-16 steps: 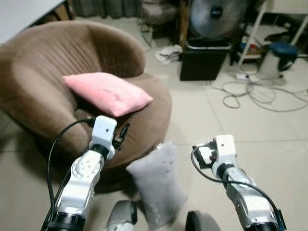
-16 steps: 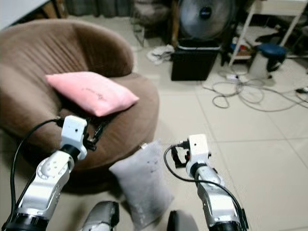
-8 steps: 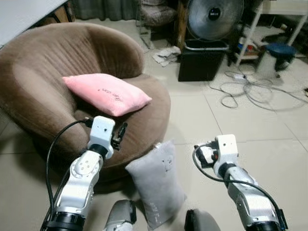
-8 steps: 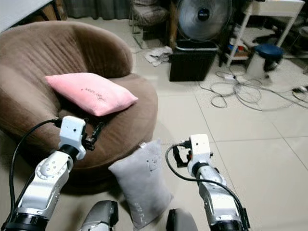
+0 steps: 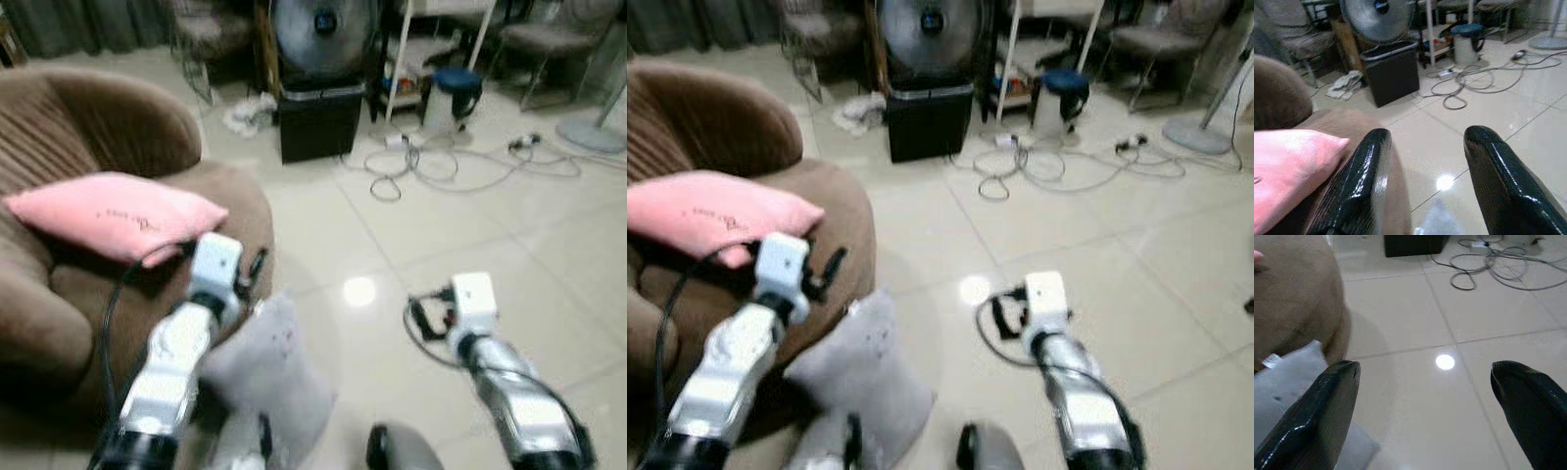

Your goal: Move the pillow to the sofa from floor

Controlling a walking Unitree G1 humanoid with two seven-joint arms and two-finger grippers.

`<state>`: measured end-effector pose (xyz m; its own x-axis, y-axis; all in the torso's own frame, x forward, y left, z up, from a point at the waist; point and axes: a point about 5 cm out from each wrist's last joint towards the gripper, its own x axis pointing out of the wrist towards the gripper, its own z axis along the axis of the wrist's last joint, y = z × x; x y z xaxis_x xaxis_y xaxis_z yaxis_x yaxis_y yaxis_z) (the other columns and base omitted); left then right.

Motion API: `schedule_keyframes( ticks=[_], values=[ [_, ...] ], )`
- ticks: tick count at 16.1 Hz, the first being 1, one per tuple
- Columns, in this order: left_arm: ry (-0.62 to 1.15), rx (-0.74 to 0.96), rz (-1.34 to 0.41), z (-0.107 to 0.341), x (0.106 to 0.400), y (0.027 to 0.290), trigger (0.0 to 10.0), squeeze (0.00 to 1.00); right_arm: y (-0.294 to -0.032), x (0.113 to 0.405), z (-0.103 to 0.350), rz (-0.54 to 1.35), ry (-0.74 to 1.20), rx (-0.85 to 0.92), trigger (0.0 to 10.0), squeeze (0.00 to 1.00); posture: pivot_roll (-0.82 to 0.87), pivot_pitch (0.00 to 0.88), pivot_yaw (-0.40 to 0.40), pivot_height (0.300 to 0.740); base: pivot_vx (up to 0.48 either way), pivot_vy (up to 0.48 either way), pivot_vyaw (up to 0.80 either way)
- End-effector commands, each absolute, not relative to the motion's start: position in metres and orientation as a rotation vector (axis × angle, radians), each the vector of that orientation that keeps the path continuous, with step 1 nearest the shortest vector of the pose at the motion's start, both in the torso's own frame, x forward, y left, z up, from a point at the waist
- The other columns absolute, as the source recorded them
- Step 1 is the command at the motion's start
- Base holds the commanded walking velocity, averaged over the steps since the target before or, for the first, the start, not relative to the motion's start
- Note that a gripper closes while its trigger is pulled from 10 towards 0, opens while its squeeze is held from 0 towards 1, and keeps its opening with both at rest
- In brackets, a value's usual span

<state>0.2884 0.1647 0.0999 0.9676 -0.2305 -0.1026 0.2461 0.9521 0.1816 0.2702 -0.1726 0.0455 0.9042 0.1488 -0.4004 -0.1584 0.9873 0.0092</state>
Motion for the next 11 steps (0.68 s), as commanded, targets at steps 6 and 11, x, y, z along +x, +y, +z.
schedule_keyframes(
  ticks=[6,11],
  values=[
    [0.114,0.234,-0.206,0.0955,0.2909,0.1722,10.0,0.0,-0.1672,0.2702,0.0455,0.207,0.422,-0.029,10.0,0.0,0.05,0.0,-0.004,0.63,0.0,0.0,0.0],
    [0.128,0.243,-0.234,0.0918,0.2917,0.1677,10.0,0.0,-0.169,0.2693,0.044,0.211,0.434,-0.037,10.0,0.0,0.05,0.0,-0.004,0.612,0.0,0.0,0.0]
  ],
)
